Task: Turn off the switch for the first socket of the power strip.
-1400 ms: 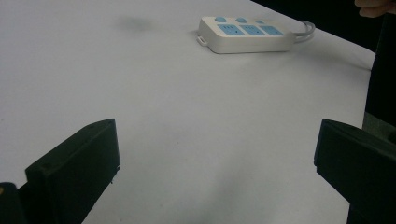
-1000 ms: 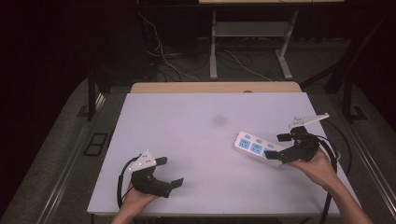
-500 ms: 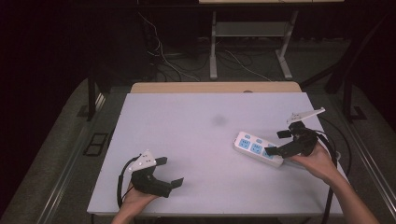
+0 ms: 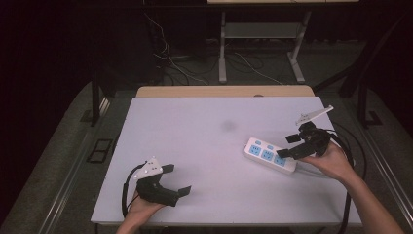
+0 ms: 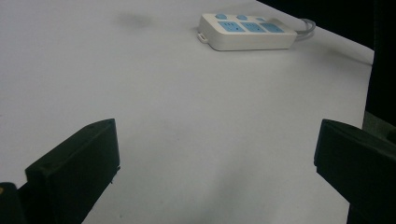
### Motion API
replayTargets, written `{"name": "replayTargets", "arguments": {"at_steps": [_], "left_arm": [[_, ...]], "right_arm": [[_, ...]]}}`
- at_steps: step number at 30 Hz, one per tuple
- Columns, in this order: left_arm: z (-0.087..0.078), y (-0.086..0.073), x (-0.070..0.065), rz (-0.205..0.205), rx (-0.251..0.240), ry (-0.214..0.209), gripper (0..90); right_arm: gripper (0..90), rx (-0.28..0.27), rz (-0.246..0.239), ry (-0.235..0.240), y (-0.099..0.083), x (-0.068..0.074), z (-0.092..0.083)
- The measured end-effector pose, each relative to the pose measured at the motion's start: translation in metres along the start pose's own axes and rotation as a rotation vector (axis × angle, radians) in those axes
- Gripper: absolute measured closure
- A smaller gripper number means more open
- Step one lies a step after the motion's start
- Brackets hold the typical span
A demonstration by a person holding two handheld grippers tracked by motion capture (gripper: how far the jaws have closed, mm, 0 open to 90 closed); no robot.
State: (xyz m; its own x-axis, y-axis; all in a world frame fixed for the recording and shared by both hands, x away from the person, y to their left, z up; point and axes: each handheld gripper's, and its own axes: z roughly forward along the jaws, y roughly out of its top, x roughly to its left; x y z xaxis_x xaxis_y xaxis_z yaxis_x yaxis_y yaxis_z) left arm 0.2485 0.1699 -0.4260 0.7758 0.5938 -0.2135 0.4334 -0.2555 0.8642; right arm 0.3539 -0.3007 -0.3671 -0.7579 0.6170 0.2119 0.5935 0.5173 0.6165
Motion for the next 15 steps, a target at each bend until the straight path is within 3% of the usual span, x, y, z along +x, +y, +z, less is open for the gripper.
{"name": "replayTargets", "arguments": {"at_steps": [5, 6, 7, 8, 10, 11, 15], "left_arm": [[0.000, 0.000, 0.001, 0.001, 0.000, 0.001, 0.0], [0.000, 0.000, 0.001, 0.001, 0.000, 0.001, 0.0], [0.000, 0.000, 0.001, 0.002, 0.000, 0.001, 0.0], [0.000, 0.000, 0.001, 0.002, 0.001, 0.001, 0.0], [0.000, 0.000, 0.000, 0.002, 0.001, 0.001, 0.0], [0.000, 0.000, 0.001, 0.002, 0.001, 0.001, 0.0], [0.000, 0.000, 0.001, 0.002, 0.002, 0.002, 0.0]], "right_arm": [[35.9, 0.031, -0.022, -0.002, 0.002, -0.002, 0.004], [42.8, 0.032, -0.016, 0.004, 0.002, -0.005, 0.005], [42.8, 0.032, -0.016, 0.004, 0.002, -0.005, 0.005], [51.0, 0.039, -0.014, 0.004, 0.001, -0.008, 0.006], [55.1, 0.044, -0.011, -0.004, 0.000, -0.011, 0.007], [63.6, 0.044, -0.011, -0.006, 0.000, -0.013, 0.007], [73.2, 0.034, -0.008, -0.011, -0.001, -0.016, 0.007]]}}
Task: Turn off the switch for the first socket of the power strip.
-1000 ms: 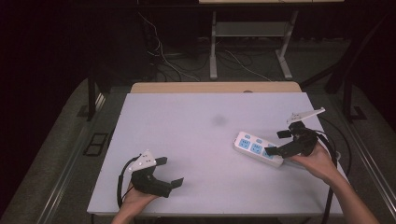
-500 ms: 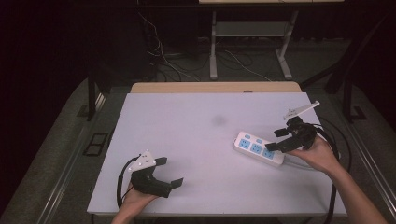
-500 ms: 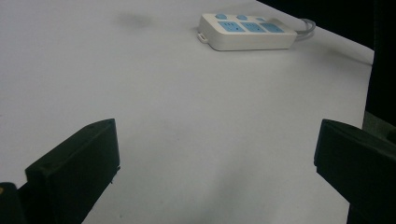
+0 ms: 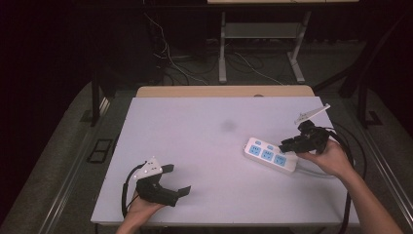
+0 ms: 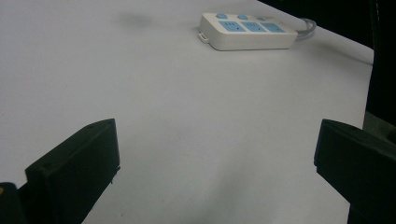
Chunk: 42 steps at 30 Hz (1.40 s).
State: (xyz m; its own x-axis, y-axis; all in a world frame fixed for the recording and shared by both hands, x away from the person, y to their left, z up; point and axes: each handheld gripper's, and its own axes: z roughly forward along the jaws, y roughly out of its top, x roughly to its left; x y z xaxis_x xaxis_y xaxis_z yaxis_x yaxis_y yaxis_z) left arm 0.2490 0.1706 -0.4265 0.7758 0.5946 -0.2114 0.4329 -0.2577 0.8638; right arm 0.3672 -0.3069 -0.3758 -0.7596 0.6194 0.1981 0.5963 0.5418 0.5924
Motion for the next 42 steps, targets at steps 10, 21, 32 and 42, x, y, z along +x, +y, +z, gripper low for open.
{"name": "replayTargets", "arguments": {"at_steps": [10, 21, 32, 42], "left_arm": [[0.001, 0.000, 0.000, 0.000, 0.004, -0.001, 0.0], [0.000, -0.001, 0.001, -0.002, 0.003, -0.002, 0.0], [0.001, -0.001, 0.001, -0.002, 0.003, -0.002, 0.0], [0.000, -0.001, 0.001, -0.002, 0.004, 0.000, 0.0]], "right_arm": [[89.8, 0.026, 0.008, -0.015, -0.001, -0.006, 0.005], [89.8, 0.042, 0.019, -0.032, -0.002, -0.013, 0.015], [89.8, 0.057, 0.038, -0.029, -0.009, -0.017, 0.023], [89.8, 0.059, 0.045, -0.019, -0.012, -0.019, 0.031]]}}
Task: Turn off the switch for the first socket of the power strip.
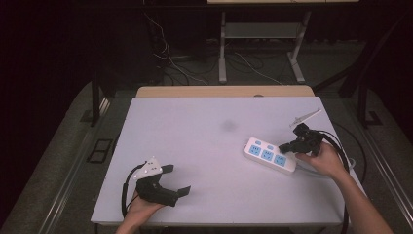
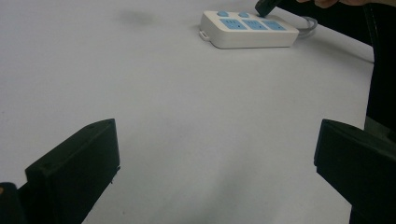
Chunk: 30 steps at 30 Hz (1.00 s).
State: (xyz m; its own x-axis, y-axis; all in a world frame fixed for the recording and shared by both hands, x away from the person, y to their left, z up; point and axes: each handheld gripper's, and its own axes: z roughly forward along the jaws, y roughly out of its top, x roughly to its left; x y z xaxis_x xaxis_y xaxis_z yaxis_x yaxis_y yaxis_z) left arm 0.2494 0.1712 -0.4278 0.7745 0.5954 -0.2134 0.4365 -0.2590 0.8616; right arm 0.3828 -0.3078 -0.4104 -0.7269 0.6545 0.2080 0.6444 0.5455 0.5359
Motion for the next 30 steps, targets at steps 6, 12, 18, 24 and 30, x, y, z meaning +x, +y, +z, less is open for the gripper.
{"name": "replayTargets", "arguments": {"at_steps": [6, 12, 18, 24, 30], "left_arm": [[-0.0001, 0.0000, -0.0001, 0.002, 0.001, -0.001, 0.0], [0.0005, 0.0002, -0.0007, 0.005, 0.004, -0.010, 0.0], [0.0002, 0.0000, -0.0001, 0.003, 0.003, -0.008, 0.0], [0.0004, 0.0005, 0.0004, 0.007, 0.008, -0.001, 0.0], [-0.0004, 0.0005, 0.0006, 0.006, 0.006, 0.003, 0.0]], "right_arm": [[89.8, 0.002, 0.000, -0.001, -0.0004, 0.0006, 0.0001], [89.9, -0.011, -0.022, -0.016, -0.0021, 0.0024, 0.0003], [90.0, -0.044, -0.005, 0.008, -0.0067, -0.0011, 0.0003], [90.0, -0.045, -0.018, -0.002, -0.0069, 0.0004, 0.0005], [90.0, -0.040, -0.025, -0.001, -0.0045, 0.0036, 0.0037]]}}
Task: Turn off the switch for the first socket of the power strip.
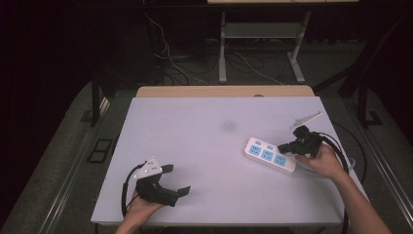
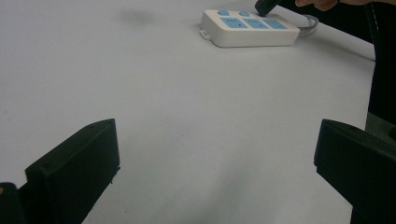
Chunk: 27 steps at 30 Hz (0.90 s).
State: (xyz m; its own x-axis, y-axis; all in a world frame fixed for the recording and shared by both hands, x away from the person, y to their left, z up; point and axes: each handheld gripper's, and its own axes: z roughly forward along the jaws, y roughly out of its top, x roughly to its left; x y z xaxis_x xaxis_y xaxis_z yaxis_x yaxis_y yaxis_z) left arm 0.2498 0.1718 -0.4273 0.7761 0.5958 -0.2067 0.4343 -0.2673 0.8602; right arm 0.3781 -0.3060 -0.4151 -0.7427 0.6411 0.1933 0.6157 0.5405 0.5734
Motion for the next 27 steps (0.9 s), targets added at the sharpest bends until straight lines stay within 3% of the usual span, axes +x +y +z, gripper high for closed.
{"name": "replayTargets", "arguments": {"at_steps": [14, 17, 27], "left_arm": [[-0.0024, -0.0004, 0.0013, -0.001, -0.003, 0.003, 0.0], [-0.0023, -0.0001, 0.0012, -0.001, -0.005, 0.002, 0.0], [-0.0031, 0.0000, 0.0022, -0.008, -0.010, 0.000, 0.0]], "right_arm": [[90.0, 0.020, 0.007, -0.028, 0.0033, 0.0025, 0.0011], [90.0, 0.013, 0.001, -0.057, 0.0021, 0.0011, 0.0012], [90.0, 0.002, 0.005, -0.048, 0.0014, 0.0006, 0.0009]]}}
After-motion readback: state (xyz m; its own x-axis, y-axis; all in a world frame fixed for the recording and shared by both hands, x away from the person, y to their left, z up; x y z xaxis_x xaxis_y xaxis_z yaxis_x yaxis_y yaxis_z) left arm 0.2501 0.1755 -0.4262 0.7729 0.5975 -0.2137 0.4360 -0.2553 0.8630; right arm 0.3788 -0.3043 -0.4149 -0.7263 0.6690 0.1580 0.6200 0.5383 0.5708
